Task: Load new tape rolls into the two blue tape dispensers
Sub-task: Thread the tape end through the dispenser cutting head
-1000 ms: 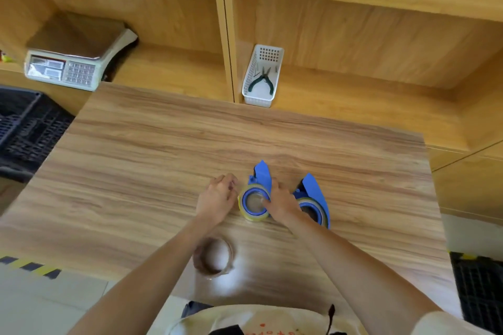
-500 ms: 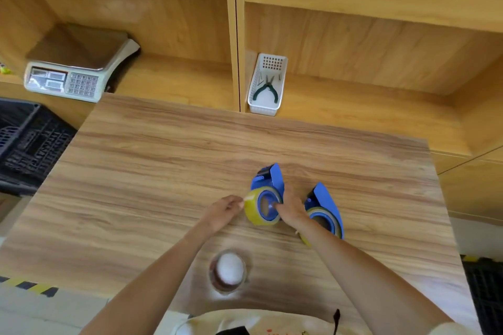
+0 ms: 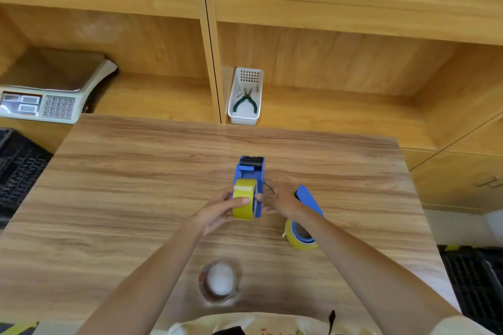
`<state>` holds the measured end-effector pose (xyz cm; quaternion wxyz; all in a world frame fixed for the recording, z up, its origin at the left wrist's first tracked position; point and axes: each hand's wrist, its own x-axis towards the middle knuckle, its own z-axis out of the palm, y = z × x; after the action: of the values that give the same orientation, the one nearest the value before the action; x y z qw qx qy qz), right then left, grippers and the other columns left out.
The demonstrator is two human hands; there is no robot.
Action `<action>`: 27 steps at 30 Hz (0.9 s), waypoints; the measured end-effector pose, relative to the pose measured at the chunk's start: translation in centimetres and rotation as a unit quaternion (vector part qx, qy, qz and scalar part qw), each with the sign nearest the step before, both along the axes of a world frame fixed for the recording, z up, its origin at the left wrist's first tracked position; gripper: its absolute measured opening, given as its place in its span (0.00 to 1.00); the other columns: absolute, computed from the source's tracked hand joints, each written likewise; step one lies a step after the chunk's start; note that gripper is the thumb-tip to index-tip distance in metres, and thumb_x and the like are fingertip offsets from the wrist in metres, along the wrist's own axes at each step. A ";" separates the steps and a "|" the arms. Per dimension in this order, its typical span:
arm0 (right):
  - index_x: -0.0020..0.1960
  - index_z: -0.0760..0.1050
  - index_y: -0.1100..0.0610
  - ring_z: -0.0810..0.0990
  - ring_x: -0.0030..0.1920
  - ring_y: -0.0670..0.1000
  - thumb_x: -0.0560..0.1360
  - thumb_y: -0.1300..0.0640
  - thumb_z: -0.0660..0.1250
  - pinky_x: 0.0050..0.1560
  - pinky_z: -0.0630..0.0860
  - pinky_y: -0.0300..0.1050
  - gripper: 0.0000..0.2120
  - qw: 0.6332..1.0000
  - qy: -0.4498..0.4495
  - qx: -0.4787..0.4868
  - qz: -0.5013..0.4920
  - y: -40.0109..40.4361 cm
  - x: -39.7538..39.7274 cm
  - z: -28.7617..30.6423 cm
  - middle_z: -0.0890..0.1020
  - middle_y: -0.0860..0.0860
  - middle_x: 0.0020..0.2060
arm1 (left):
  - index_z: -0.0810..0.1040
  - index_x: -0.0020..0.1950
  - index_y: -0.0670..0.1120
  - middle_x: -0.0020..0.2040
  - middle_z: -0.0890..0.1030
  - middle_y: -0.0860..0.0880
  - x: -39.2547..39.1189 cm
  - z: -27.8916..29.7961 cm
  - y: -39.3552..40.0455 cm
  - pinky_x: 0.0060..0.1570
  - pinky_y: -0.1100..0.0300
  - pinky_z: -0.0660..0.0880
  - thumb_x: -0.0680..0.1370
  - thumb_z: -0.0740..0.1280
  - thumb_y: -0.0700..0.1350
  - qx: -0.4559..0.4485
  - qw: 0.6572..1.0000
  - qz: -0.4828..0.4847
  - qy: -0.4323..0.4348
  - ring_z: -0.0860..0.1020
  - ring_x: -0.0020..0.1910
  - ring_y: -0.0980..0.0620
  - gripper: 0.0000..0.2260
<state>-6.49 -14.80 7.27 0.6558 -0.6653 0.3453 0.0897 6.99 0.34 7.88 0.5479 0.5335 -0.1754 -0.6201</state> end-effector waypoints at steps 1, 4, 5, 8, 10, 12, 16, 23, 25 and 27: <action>0.77 0.55 0.49 0.75 0.66 0.53 0.79 0.47 0.63 0.66 0.73 0.53 0.30 0.999 -0.007 -0.041 0.024 -0.2 -0.3 0.0 0.74 0.52 0.68 | 0.79 0.62 0.50 0.55 0.84 0.48 -0.1 -0.2 0.1 0.54 0.51 0.78 0.66 0.78 0.49 0.001 1.000 0.003 -0.009 0.83 0.52 0.49 0.25; 0.77 0.55 0.44 0.63 0.72 0.44 0.79 0.40 0.58 0.71 0.63 0.47 0.29 0.981 -0.078 -0.173 -0.031 -0.1 -0.7 0.7 0.64 0.43 0.73 | 0.80 0.61 0.51 0.53 0.84 0.48 0.0 -0.7 0.3 0.57 0.49 0.76 0.66 0.78 0.50 0.021 0.999 0.027 -0.022 0.83 0.48 0.51 0.24; 0.75 0.58 0.42 0.65 0.72 0.44 0.78 0.38 0.59 0.70 0.64 0.46 0.28 0.968 -0.105 -0.221 -0.060 0.1 -0.7 1.1 0.66 0.43 0.72 | 0.81 0.60 0.51 0.52 0.84 0.48 0.0 -0.7 0.3 0.57 0.48 0.75 0.66 0.78 0.51 0.025 0.999 0.029 -0.030 0.83 0.46 0.51 0.23; 0.67 0.69 0.43 0.71 0.66 0.44 0.74 0.40 0.66 0.63 0.72 0.46 0.23 0.923 -0.137 -0.359 -0.012 0.6 0.0 2.2 0.73 0.43 0.64 | 0.81 0.60 0.53 0.54 0.84 0.49 -0.1 -0.7 0.5 0.61 0.45 0.73 0.66 0.78 0.54 0.031 0.997 0.028 -0.059 0.83 0.51 0.49 0.24; 0.63 0.74 0.44 0.72 0.63 0.45 0.73 0.39 0.67 0.58 0.75 0.47 0.21 0.889 -0.135 -0.434 0.059 0.9 0.5 2.8 0.74 0.44 0.60 | 0.80 0.60 0.54 0.56 0.83 0.49 -0.3 -0.5 0.8 0.63 0.42 0.72 0.64 0.79 0.58 0.031 0.997 0.030 -0.067 0.82 0.55 0.48 0.26; 0.59 0.77 0.44 0.73 0.62 0.46 0.72 0.38 0.67 0.54 0.77 0.49 0.19 0.870 -0.149 -0.463 0.087 1.0 0.8 2.8 0.76 0.44 0.57 | 0.80 0.59 0.55 0.55 0.84 0.51 -0.3 -0.4 1.1 0.64 0.41 0.71 0.60 0.79 0.63 0.031 0.996 0.033 -0.076 0.81 0.55 0.48 0.30; 0.57 0.79 0.44 0.74 0.58 0.46 0.71 0.38 0.68 0.50 0.77 0.50 0.18 0.858 -0.149 -0.480 0.108 1.1 0.8 2.7 0.78 0.43 0.54 | 0.79 0.60 0.55 0.55 0.85 0.52 -0.4 -0.4 1.3 0.63 0.43 0.72 0.56 0.80 0.65 0.038 0.995 0.034 -0.090 0.81 0.57 0.47 0.36; 0.51 0.77 0.46 0.75 0.52 0.44 0.73 0.43 0.68 0.47 0.78 0.50 0.10 0.867 -0.140 -0.469 0.095 1.5 0.7 2.7 0.80 0.42 0.50 | 0.83 0.54 0.52 0.51 0.83 0.46 -1.0 -0.5 1.4 0.59 0.47 0.72 0.62 0.77 0.65 0.052 0.992 0.052 -0.104 0.80 0.55 0.45 0.27; 0.49 0.77 0.46 0.74 0.50 0.41 0.74 0.45 0.68 0.46 0.78 0.49 0.07 0.864 -0.127 -0.480 0.086 1.5 0.8 2.7 0.81 0.42 0.48 | 0.85 0.51 0.46 0.46 0.82 0.45 -1.4 -0.1 1.2 0.52 0.52 0.72 0.60 0.78 0.66 0.061 0.990 0.071 -0.105 0.79 0.49 0.47 0.29; 0.48 0.77 0.46 0.73 0.49 0.39 0.75 0.45 0.66 0.45 0.78 0.48 0.06 0.863 -0.113 -0.486 0.076 1.5 0.7 2.7 0.81 0.41 0.47 | 0.85 0.47 0.41 0.43 0.81 0.45 -1.7 0.0 0.9 0.48 0.54 0.71 0.60 0.78 0.66 0.070 0.988 0.083 -0.107 0.79 0.44 0.49 0.30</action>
<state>-5.75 -13.30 9.99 0.2748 -0.9295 0.2171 -0.1160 5.33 1.24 7.92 0.5368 0.6464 -0.1450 -0.5225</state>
